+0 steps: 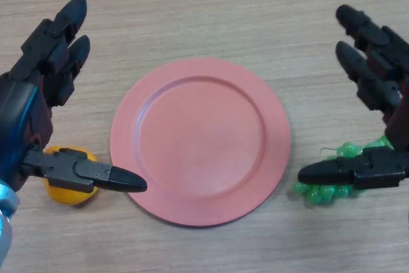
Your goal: Pick up the green grapes and place it on the plate
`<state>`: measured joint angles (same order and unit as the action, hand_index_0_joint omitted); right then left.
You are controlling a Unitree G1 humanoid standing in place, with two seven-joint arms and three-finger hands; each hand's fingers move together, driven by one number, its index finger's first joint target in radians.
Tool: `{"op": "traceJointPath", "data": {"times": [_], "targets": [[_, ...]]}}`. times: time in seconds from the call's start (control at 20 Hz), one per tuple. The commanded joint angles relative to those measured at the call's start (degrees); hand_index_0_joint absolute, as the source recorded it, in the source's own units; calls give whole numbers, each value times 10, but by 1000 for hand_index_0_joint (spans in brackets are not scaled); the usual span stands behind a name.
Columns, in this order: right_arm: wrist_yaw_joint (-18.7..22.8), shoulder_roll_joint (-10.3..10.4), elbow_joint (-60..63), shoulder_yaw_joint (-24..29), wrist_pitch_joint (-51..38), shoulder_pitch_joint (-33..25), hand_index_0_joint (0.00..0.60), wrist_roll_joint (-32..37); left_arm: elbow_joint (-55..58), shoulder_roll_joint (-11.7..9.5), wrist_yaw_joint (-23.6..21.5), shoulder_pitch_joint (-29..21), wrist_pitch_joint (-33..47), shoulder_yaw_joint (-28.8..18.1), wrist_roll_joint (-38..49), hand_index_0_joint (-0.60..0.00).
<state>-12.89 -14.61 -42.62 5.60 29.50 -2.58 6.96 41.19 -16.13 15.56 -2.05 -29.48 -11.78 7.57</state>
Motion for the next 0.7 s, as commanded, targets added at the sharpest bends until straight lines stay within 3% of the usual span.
{"op": "traceJointPath", "data": {"times": [0.05,0.3,0.55,0.7], "targets": [[41,-11,-15,37,-127,-24,0,25,32,-13,-11,-6,53,-22,0,0],[63,-15,3,33,-163,-35,0,0,38,-12,-7,-5,41,-27,10,0],[16,-17,34,32,-167,-17,0,-15,30,-12,-9,0,45,-26,8,0],[-21,-25,108,41,-239,-9,0,-75,27,-10,-9,1,53,-24,3,0]]}}
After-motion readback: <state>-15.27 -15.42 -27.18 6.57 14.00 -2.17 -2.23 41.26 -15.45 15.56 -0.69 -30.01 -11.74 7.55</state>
